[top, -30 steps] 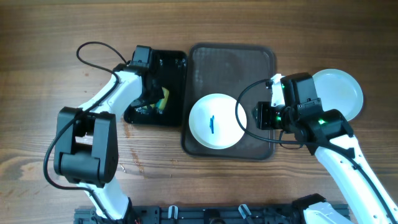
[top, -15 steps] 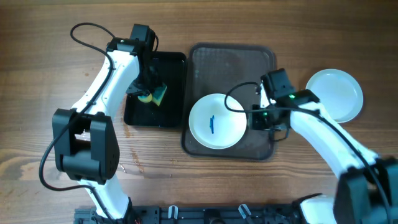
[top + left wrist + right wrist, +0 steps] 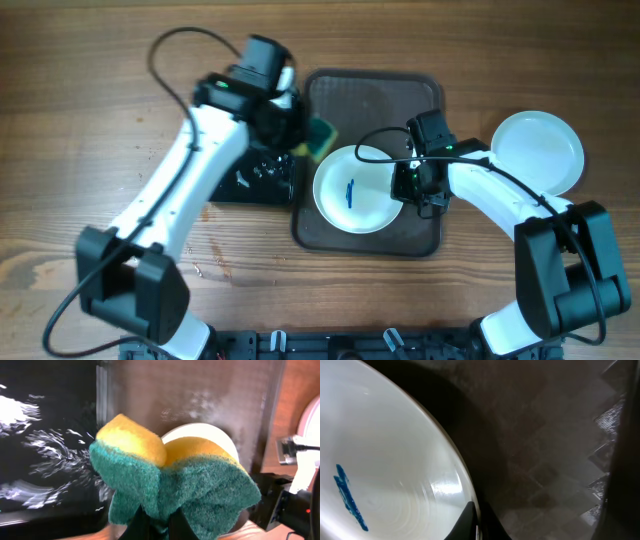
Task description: Clean dirty plates on tray and stack at the side
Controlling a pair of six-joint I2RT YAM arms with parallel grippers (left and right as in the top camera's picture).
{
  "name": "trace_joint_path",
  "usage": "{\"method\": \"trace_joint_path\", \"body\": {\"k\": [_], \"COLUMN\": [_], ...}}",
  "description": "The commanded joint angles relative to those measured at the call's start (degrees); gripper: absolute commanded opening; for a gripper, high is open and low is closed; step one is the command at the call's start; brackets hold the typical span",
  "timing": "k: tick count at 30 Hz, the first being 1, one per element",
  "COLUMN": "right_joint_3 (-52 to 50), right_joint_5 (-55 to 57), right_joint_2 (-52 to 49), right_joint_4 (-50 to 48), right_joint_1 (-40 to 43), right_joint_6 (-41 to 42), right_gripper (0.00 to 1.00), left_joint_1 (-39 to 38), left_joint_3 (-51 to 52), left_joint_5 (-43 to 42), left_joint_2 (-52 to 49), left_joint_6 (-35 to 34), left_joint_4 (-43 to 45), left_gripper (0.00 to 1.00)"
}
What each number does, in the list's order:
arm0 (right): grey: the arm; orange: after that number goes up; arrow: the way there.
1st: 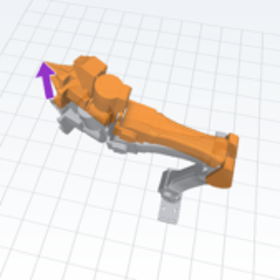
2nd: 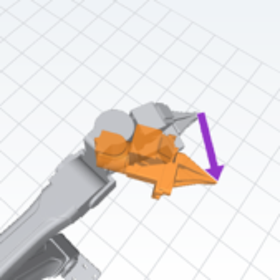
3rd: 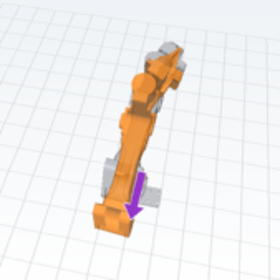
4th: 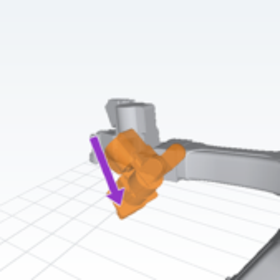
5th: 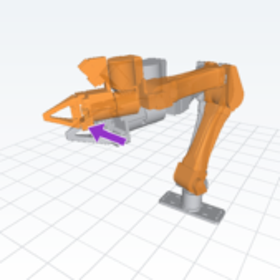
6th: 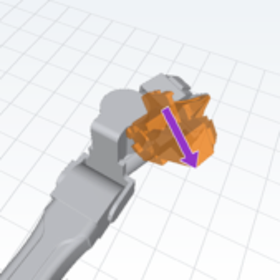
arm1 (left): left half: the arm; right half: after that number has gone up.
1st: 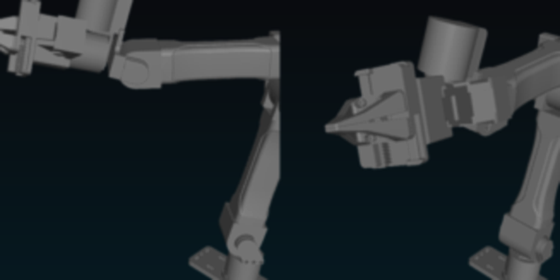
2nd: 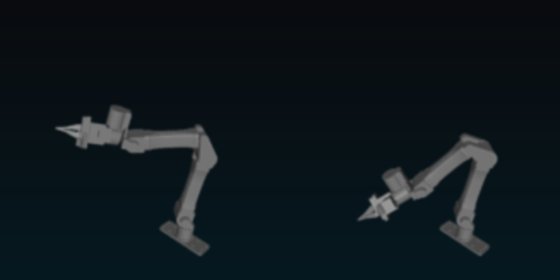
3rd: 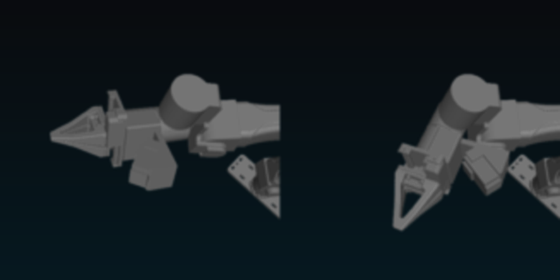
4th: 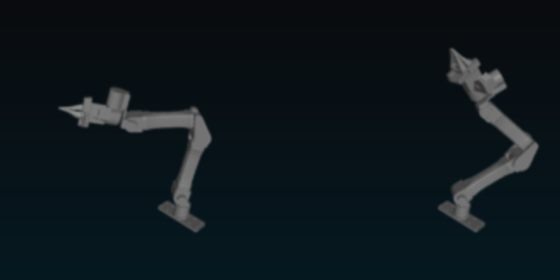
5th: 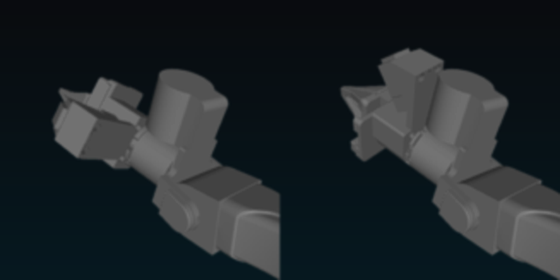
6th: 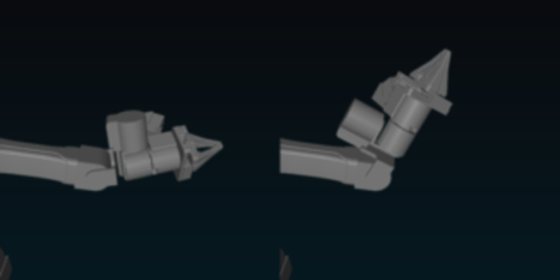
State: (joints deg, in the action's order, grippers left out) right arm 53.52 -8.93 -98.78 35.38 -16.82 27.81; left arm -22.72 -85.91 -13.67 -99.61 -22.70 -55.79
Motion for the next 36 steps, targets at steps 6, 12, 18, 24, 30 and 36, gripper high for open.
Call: {"method": "trace_joint_path", "body": {"k": [6, 12, 18, 24, 30, 36], "right_joint_3": [0.37, 0.37, 0.37, 0.37, 0.37, 0.37], "right_joint_5": [5.03, 4.85, 4.83, 3.76, 2.69, 2.69], "right_joint_2": [-1.14, -1.14, -1.14, -1.14, -1.14, -1.11], "right_joint_4": [0.92, 1.79, 1.79, 1.75, 1.79, 1.66], "right_joint_1": [0.13, 0.13, 0.13, 0.13, 0.13, 0.13], "right_joint_6": [2.38, 2.34, 2.36, 2.38, 2.34, 2.36], "right_gripper": [0.04, 0.04, 0.04, 0.04, 0.04, 0.04], "left_joint_1": [-16.59, -12.55, -8.33, -15.06, -14.03, -6.67], "left_joint_3": [9.03, 8.66, 8.68, 8.94, 8.13, 7.80], "left_joint_5": [-4.09, 24.72, -6.47, -25.97, -6.71, 10.60], "left_joint_2": [-17.33, -19.45, -19.45, -21.11, -22.36, -19.23], "left_joint_6": [-14.01, -7.54, 0.79, 2.75, 2.80, 2.99], "left_joint_4": [15.69, 5.09, 12.22, 22.49, 12.39, 4.04], "left_gripper": [0.04, 0.04, 0.04, 0.04, 0.04, 0.04]}}
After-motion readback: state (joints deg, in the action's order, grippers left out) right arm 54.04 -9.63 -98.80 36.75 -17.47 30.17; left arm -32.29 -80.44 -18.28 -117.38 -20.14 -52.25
